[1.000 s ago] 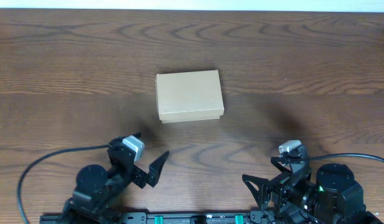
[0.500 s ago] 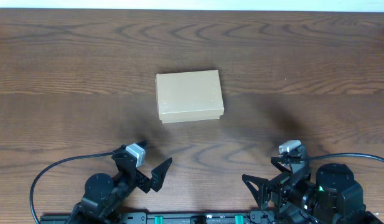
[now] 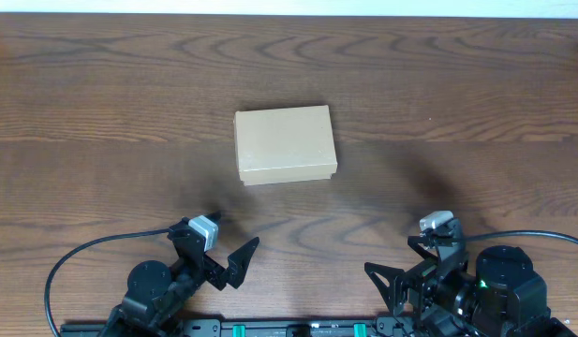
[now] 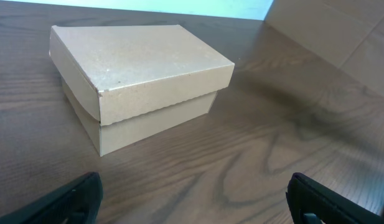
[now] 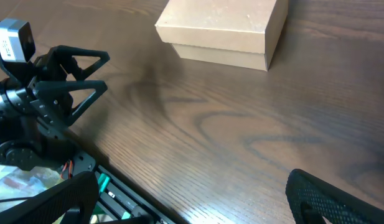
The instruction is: Pack container
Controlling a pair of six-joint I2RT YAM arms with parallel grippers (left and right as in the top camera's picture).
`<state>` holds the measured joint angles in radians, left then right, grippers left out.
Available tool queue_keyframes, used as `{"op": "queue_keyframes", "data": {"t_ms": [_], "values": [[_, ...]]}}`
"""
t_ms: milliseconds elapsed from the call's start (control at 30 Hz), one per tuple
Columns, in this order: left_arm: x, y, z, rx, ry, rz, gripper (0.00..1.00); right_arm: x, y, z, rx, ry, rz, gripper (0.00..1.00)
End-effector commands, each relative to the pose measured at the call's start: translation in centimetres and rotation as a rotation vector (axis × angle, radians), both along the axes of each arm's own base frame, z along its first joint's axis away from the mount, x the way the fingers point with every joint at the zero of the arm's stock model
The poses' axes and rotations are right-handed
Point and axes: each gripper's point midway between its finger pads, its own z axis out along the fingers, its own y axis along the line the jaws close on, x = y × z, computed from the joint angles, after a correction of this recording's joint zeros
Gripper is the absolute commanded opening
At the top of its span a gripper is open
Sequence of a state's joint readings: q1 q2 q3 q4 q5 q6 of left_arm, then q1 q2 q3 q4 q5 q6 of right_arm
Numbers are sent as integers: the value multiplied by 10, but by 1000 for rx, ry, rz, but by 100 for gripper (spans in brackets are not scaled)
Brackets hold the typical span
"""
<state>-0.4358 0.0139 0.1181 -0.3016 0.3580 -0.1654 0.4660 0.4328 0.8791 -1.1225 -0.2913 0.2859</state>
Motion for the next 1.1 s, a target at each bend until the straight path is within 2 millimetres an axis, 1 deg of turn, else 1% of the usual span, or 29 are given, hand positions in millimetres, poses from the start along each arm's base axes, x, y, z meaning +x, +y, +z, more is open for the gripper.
{"op": "queue_keyframes", "data": {"t_ms": [0, 367, 467, 533, 600, 700, 900, 1067], "values": [[1, 0, -10, -2, 22, 8, 95, -1, 0, -1, 4, 9, -4, 99], [1, 0, -10, -2, 22, 8, 95, -1, 0, -2, 3, 10, -4, 99], [1, 0, -10, -2, 22, 8, 95, 11, -14, -3, -84, -55, -55, 99], [1, 0, -10, -2, 22, 8, 95, 20, -28, -8, -141, -74, -130, 99], [1, 0, -10, -2, 22, 8, 95, 28, -44, -14, -181, -97, -215, 99], [1, 0, -10, -2, 22, 8, 95, 38, -58, -25, -200, -141, -307, 99], [1, 0, -10, -2, 22, 8, 95, 57, -66, -58, -191, -229, -368, 99], [1, 0, -10, -2, 22, 8, 95, 68, -64, -84, -169, -271, -382, 99]]}}
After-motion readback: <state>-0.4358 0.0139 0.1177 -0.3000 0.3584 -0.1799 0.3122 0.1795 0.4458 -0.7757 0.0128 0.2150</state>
